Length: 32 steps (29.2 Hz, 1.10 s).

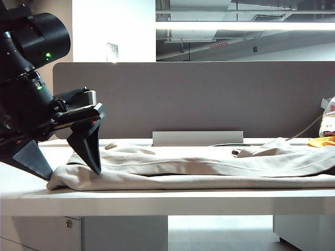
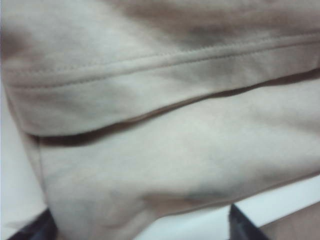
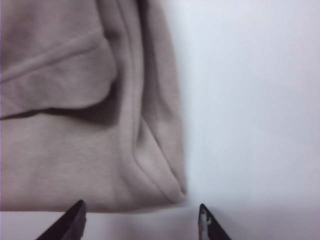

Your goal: Fold the bottom side of the T-shirt horizontally towards the center, about one-third of the way, then fold the sleeve back towards the center, creating a straight line along the edge of the T-shirt, and finally fold the bottom of the T-shirt up towards the top, creating a neat rectangle.

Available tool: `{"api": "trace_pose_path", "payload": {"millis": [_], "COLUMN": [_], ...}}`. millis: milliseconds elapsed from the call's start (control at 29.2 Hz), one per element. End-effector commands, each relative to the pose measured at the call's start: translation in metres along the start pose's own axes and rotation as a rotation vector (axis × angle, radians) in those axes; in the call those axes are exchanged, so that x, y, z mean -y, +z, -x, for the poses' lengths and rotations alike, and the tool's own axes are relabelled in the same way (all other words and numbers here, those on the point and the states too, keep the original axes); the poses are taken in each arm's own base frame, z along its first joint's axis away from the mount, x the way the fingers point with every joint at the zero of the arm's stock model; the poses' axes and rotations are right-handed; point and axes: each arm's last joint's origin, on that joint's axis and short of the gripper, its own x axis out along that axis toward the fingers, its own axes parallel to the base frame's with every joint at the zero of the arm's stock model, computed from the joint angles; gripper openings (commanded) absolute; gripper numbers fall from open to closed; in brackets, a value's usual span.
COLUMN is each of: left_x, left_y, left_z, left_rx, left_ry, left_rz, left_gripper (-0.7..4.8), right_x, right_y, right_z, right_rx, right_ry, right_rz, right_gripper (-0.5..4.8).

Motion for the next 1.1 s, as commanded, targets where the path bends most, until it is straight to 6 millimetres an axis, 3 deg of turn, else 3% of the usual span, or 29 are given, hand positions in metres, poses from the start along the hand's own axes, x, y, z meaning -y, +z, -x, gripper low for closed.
{"api": "trace_pose_path", "payload": {"millis": [34,103,137,274,377,412,480,617,755,857,960,1098], "left_x": [0.000,0.000,0.000,0.000,0.000,0.000,0.000,-0.001,-0.002,-0.003,-0.003,-0.002], "left_y": [0.002,0.002,0.002,0.003,0.003,0.003,0.003,0.003,0.001,0.000,0.001,0.002], "left_z": [0.000,0.000,0.000,0.000,0.000,0.000,0.000,0.000,-0.009,-0.014,-0.014,-0.014], "left_rx": [0.017,0.017,0.020,0.027,0.028,0.029,0.030,0.034,0.008,-0.010,0.003,0.010], "left_ry": [-0.004,-0.004,-0.004,-0.006,-0.004,0.001,0.002,0.003,0.012,0.016,0.008,-0.001], "left_rz": [0.001,0.001,0.002,0.001,0.002,0.002,0.002,0.003,0.003,0.003,-0.006,-0.006], "left_gripper": [4.25,3.99,3.47,2.67,2.63,2.61,1.77,1.68,0.83,0.67,-0.06,-0.06], "right_x": [0.002,0.003,0.003,0.003,0.003,0.003,0.003,0.003,0.003,0.003,0.002,0.002], "right_y": [0.000,0.000,0.000,0.001,0.001,0.002,0.003,0.005,0.006,0.007,0.009,0.009], "right_z": [-0.006,-0.008,-0.008,-0.008,-0.008,-0.008,-0.008,-0.008,-0.008,-0.008,-0.008,-0.008], "right_rx": [-0.019,-0.026,-0.021,-0.016,-0.011,-0.007,0.004,0.023,0.040,0.048,0.063,0.069], "right_ry": [-0.002,-0.002,-0.002,-0.002,-0.001,-0.002,-0.001,0.000,0.003,0.003,0.031,0.040], "right_rz": [-0.007,-0.010,-0.008,-0.006,-0.004,-0.003,0.002,0.009,0.016,0.019,0.026,0.029], "right_gripper": [2.83,2.83,2.77,2.06,1.97,1.75,0.95,0.87,0.43,0.11,-0.01,-0.01]}}
